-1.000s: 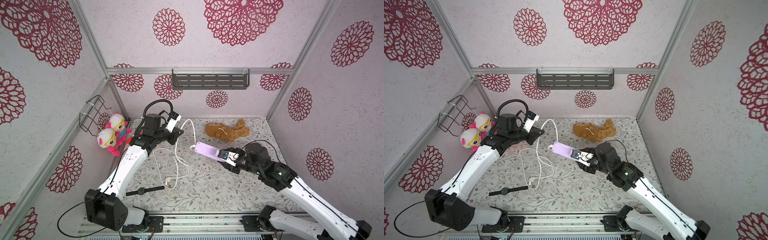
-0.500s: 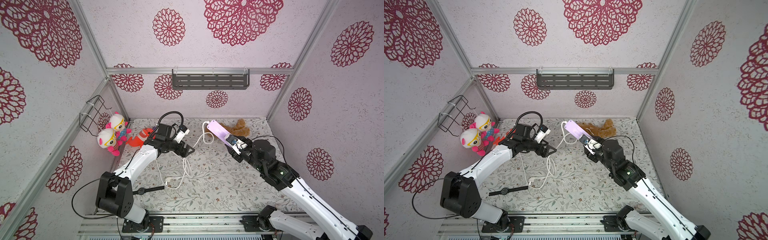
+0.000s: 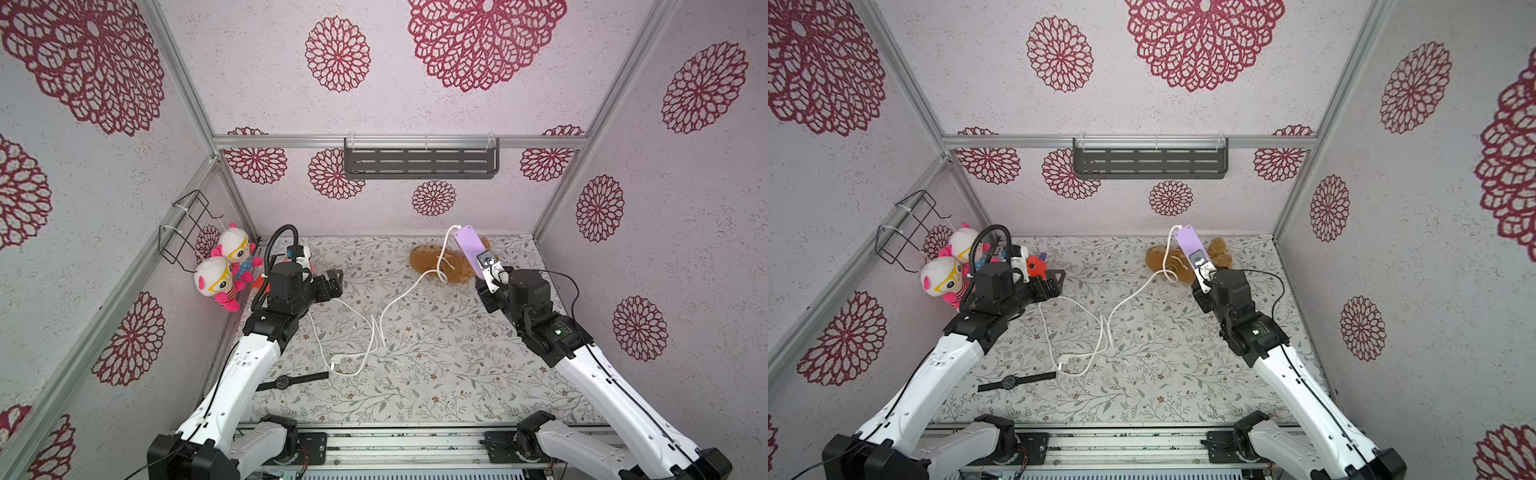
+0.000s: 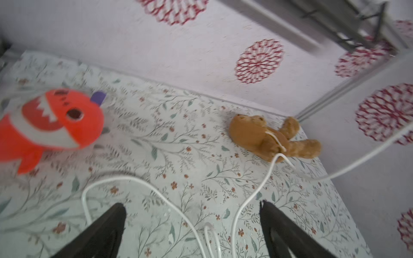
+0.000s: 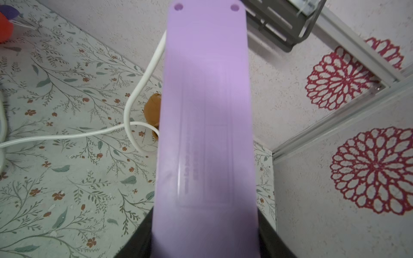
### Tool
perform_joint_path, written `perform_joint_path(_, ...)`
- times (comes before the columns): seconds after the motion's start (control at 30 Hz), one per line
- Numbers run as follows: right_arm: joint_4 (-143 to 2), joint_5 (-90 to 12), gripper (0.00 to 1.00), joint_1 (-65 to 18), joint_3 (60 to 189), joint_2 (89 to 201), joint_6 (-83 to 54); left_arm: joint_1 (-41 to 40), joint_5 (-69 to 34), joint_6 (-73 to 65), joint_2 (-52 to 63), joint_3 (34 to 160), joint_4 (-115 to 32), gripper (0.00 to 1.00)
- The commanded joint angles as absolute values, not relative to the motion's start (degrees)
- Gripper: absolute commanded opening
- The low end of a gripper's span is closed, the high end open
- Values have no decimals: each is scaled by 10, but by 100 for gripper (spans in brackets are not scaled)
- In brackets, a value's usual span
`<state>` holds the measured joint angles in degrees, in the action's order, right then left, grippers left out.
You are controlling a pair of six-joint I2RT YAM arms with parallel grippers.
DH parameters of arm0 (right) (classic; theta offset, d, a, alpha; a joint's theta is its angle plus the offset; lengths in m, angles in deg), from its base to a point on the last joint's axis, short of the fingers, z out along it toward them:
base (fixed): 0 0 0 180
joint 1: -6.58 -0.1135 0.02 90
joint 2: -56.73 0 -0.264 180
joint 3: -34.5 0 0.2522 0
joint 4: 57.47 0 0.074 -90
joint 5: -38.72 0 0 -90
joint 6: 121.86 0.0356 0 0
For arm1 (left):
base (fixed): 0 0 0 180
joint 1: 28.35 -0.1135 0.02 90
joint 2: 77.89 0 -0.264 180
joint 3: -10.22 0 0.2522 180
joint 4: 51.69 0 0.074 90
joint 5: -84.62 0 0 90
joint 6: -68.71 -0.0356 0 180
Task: Unwrap the cord wrapped around the power strip
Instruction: Move the power cord to the center of the board.
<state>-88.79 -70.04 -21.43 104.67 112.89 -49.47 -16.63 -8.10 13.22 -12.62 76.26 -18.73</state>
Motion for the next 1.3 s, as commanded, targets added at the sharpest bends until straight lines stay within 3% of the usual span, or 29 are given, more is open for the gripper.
perform_joint_path(0.0,-876,-732,0,-212,1056,1089,-427,-165,-20,312,-116,739,-54,98)
perform_joint_path(0.2,-961,-704,0,-212,1019,1060,-309,-164,23,396,-118,655,-24,99)
perform_joint_path(0.37,-988,-657,0,-212,1000,1046,-248,-164,32,380,-40,651,-52,70)
perform_joint_path(0.47,-986,-655,0,-213,1007,1048,-252,-164,39,369,19,672,-63,59)
perform_joint_path(0.63,-980,-650,0,-212,1021,1064,-263,-163,34,335,102,713,-70,49)
perform_joint_path(0.8,-974,-646,0,-212,1022,1072,-270,-162,12,323,123,698,-112,47)
perform_joint_path(1.1,-974,-654,0,-212,1029,1081,-288,-166,72,338,166,696,-73,10)
perform_joint_path(1.27,-971,-648,0,-213,1048,1082,-342,-168,126,367,110,684,-59,2)
